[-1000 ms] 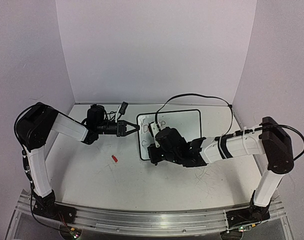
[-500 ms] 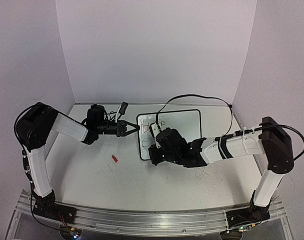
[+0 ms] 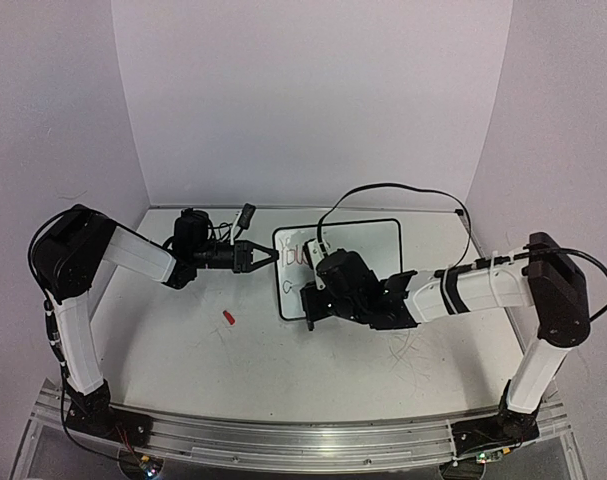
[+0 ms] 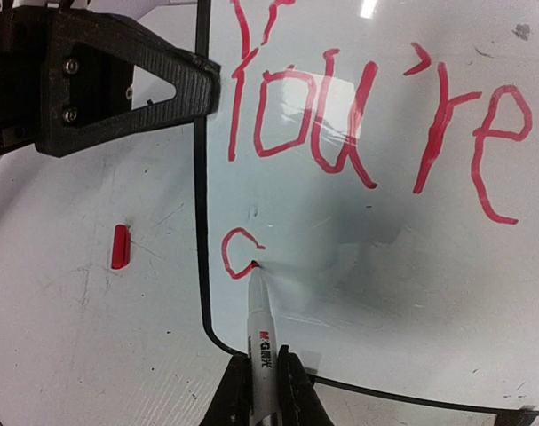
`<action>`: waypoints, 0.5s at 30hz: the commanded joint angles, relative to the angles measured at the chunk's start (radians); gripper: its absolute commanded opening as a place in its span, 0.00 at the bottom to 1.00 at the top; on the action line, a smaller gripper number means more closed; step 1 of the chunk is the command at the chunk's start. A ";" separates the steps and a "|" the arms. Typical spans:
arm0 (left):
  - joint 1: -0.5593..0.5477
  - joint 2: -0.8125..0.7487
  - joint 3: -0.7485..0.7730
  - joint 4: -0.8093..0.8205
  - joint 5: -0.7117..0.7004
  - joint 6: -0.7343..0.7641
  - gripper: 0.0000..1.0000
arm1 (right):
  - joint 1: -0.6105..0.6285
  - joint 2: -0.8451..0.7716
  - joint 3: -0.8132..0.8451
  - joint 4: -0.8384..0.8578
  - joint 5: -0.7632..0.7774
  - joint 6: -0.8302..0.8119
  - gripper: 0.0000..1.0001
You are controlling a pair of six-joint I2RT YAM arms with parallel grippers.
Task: Write a sentence on the whiteboard
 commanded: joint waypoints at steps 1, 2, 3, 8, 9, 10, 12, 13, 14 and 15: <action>-0.023 -0.024 0.037 -0.016 0.032 0.011 0.00 | -0.034 -0.030 0.009 -0.005 0.081 0.000 0.00; -0.022 -0.024 0.037 -0.017 0.032 0.012 0.00 | -0.036 -0.029 0.011 -0.004 0.080 -0.001 0.00; -0.022 -0.024 0.037 -0.017 0.032 0.012 0.00 | -0.037 -0.027 0.015 -0.001 0.079 -0.003 0.00; -0.023 -0.024 0.038 -0.018 0.031 0.013 0.00 | -0.037 -0.018 0.031 0.005 0.072 -0.014 0.00; -0.023 -0.024 0.038 -0.018 0.031 0.013 0.00 | -0.036 -0.018 0.032 0.007 0.072 -0.016 0.00; -0.023 -0.025 0.038 -0.018 0.032 0.014 0.00 | -0.037 -0.017 0.034 0.009 0.072 -0.017 0.00; -0.023 -0.024 0.039 -0.019 0.032 0.014 0.00 | -0.037 -0.015 0.037 0.010 0.072 -0.018 0.00; -0.023 -0.023 0.039 -0.019 0.031 0.014 0.00 | -0.037 -0.016 0.037 0.011 0.072 -0.018 0.00; -0.023 -0.022 0.040 -0.019 0.032 0.014 0.00 | -0.037 -0.017 0.038 0.012 0.072 -0.018 0.00; -0.023 -0.021 0.041 -0.019 0.033 0.013 0.00 | -0.037 -0.018 0.038 0.013 0.073 -0.019 0.00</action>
